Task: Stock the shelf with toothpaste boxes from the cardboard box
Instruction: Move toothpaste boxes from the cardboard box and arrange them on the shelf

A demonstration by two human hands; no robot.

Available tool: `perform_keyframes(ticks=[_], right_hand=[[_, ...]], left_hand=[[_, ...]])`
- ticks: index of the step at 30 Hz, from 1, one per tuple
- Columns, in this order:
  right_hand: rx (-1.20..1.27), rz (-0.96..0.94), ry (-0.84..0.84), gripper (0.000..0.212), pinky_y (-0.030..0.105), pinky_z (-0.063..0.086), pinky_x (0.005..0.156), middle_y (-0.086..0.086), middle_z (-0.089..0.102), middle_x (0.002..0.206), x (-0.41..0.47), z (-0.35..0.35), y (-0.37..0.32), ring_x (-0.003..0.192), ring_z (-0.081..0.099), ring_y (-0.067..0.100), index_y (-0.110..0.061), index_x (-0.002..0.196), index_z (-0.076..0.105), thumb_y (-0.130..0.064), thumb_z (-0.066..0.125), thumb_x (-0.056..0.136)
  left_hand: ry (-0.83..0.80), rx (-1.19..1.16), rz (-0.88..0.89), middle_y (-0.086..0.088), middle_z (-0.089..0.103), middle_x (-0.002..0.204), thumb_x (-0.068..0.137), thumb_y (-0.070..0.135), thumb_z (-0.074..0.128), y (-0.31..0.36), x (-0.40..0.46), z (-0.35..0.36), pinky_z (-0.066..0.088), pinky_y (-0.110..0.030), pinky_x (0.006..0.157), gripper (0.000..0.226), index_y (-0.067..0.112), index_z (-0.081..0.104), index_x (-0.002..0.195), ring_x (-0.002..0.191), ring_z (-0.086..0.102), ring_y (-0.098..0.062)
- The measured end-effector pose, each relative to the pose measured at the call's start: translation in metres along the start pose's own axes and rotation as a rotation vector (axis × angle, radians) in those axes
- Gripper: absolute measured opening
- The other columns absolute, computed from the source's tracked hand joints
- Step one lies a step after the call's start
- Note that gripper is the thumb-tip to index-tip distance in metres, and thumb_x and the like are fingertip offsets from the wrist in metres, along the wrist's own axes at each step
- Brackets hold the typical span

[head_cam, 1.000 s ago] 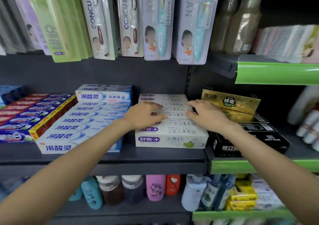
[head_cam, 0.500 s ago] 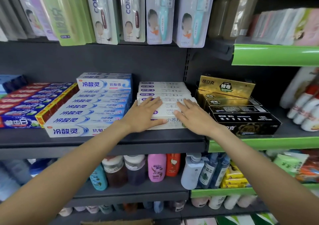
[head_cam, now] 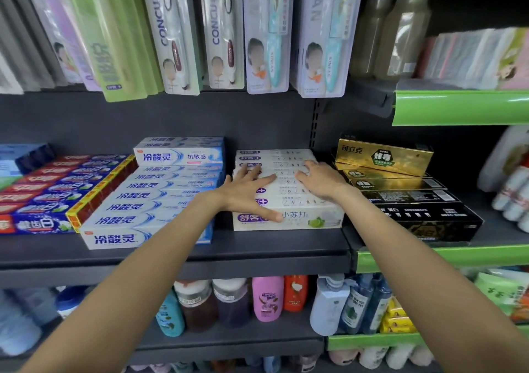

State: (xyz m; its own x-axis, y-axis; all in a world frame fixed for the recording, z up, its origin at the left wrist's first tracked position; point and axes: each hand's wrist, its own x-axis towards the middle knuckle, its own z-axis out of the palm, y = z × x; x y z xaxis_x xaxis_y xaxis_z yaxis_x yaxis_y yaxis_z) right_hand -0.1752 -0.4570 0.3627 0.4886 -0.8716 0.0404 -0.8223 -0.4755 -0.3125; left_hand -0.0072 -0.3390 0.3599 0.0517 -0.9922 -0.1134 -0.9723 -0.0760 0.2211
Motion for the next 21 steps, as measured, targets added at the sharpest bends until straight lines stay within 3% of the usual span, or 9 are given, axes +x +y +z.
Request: perform_keyframes(ticks=[5, 8, 11, 14, 17, 21], right_hand=[[0.01, -0.038, 0.092, 0.057, 0.033, 0.042, 0.092, 0.019, 0.042, 0.139, 0.003, 0.008, 0.004, 0.119, 0.05, 0.034, -0.013, 0.143, 0.035, -0.047, 0.039, 0.097], [0.033, -0.054, 0.1, 0.058, 0.032, 0.042, 0.091, 0.02, 0.041, 0.139, 0.003, 0.007, 0.002, 0.119, 0.05, 0.033, -0.012, 0.143, 0.033, -0.045, 0.041, 0.097], [0.059, -0.036, 0.094, 0.059, 0.034, 0.04, 0.097, 0.022, 0.018, 0.153, -0.002, 0.003, 0.0, 0.125, 0.045, 0.036, -0.016, 0.147, 0.025, -0.044, 0.041, 0.097], [0.073, -0.027, 0.094, 0.058, 0.035, 0.039, 0.1, 0.019, -0.003, 0.157, -0.007, 0.001, 0.0, 0.129, 0.042, 0.038, -0.02, 0.148, 0.023, -0.043, 0.041, 0.098], [0.085, -0.058, 0.108, 0.052, 0.035, 0.038, 0.102, 0.019, 0.005, 0.157, -0.004, 0.003, -0.001, 0.13, 0.041, 0.037, -0.02, 0.144, 0.032, -0.042, 0.041, 0.098], [0.109, -0.105, 0.117, 0.044, 0.035, 0.037, 0.102, 0.016, 0.028, 0.149, 0.002, 0.009, -0.001, 0.126, 0.044, 0.033, -0.019, 0.135, 0.045, -0.041, 0.043, 0.097]], left_hand=[[-0.011, -0.044, 0.024, 0.006, -0.012, 0.158, 0.057, 0.081, 0.056, -0.003, 0.002, 0.0, -0.002, -0.051, 0.117, 0.11, 0.044, 0.004, 0.147, 0.143, -0.02, -0.017], [0.005, -0.098, 0.005, 0.005, -0.008, 0.159, 0.061, 0.086, 0.044, -0.001, 0.001, 0.001, -0.003, -0.048, 0.118, 0.102, 0.045, 0.009, 0.146, 0.144, -0.018, -0.016], [0.099, -0.27, -0.084, 0.001, -0.008, 0.159, 0.081, 0.077, 0.032, 0.001, 0.005, 0.003, -0.006, -0.046, 0.116, 0.08, 0.037, 0.016, 0.148, 0.143, -0.021, -0.018], [0.147, -0.287, -0.192, -0.002, -0.012, 0.158, 0.084, 0.07, 0.037, -0.001, 0.012, 0.006, -0.004, -0.047, 0.116, 0.08, 0.03, 0.015, 0.149, 0.142, -0.022, -0.028], [0.157, -0.236, -0.208, -0.006, -0.003, 0.159, 0.086, 0.064, 0.043, 0.001, 0.015, 0.003, 0.002, -0.045, 0.117, 0.077, 0.026, 0.02, 0.149, 0.145, -0.01, -0.031], [0.229, -0.214, -0.152, -0.007, 0.013, 0.157, 0.089, 0.055, 0.048, 0.003, 0.011, 0.0, 0.007, -0.036, 0.119, 0.07, 0.019, 0.029, 0.146, 0.146, 0.008, -0.024]])
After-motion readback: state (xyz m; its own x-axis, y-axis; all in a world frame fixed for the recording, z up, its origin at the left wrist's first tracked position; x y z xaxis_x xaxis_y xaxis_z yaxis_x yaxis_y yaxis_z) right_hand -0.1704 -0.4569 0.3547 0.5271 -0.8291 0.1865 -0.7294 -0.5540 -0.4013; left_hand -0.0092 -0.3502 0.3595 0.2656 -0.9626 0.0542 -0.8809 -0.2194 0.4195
